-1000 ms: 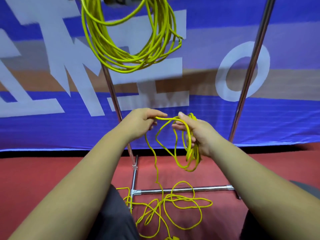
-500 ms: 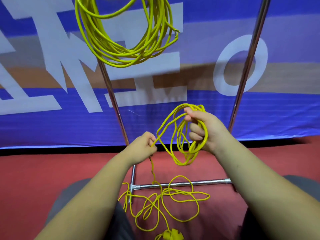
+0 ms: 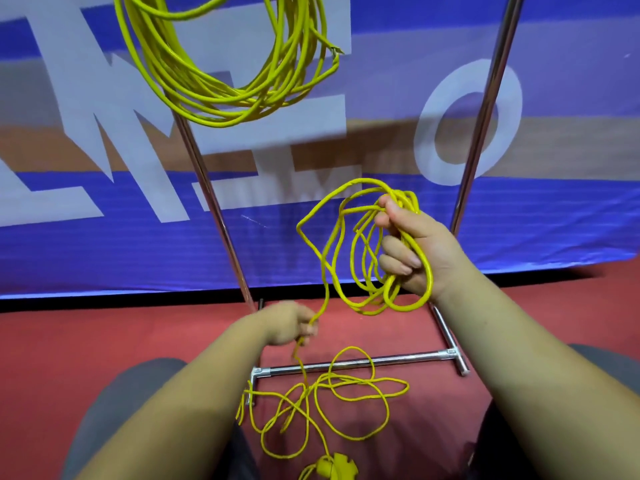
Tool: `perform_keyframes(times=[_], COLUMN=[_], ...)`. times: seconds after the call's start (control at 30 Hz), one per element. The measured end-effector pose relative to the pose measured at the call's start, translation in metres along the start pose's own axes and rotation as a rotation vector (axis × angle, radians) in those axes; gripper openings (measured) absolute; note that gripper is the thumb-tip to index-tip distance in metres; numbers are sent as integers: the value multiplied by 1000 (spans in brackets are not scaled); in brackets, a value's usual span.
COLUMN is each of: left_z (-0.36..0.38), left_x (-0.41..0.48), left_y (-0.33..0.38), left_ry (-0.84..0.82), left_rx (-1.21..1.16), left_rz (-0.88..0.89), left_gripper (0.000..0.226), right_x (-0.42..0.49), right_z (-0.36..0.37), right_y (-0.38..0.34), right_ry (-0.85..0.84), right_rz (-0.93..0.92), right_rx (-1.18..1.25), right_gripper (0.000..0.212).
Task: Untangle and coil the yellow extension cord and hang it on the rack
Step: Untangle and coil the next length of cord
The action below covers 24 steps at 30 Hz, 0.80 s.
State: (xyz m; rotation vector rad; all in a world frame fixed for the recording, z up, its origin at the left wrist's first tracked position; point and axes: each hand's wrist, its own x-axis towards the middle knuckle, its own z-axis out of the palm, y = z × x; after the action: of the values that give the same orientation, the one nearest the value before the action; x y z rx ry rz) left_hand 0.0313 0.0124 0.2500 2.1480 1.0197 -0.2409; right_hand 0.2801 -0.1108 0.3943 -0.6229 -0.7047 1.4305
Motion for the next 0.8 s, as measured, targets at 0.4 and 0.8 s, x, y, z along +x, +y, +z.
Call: perform_keyframes(times=[0.4,0.8], left_z=[-218,-166], left_x=[-80,-80], left_y=[156,126], left_ry=[1047,683], left_rx=[-468,114], left_rz=[388,436], left_gripper=[26,18], right_x=[-4,14], right_z=[-8,-26], right_y=[25,42], right_ry=[-138,330], right_rz=[254,220], right_rx=[-728,-500], right_gripper=[21,32])
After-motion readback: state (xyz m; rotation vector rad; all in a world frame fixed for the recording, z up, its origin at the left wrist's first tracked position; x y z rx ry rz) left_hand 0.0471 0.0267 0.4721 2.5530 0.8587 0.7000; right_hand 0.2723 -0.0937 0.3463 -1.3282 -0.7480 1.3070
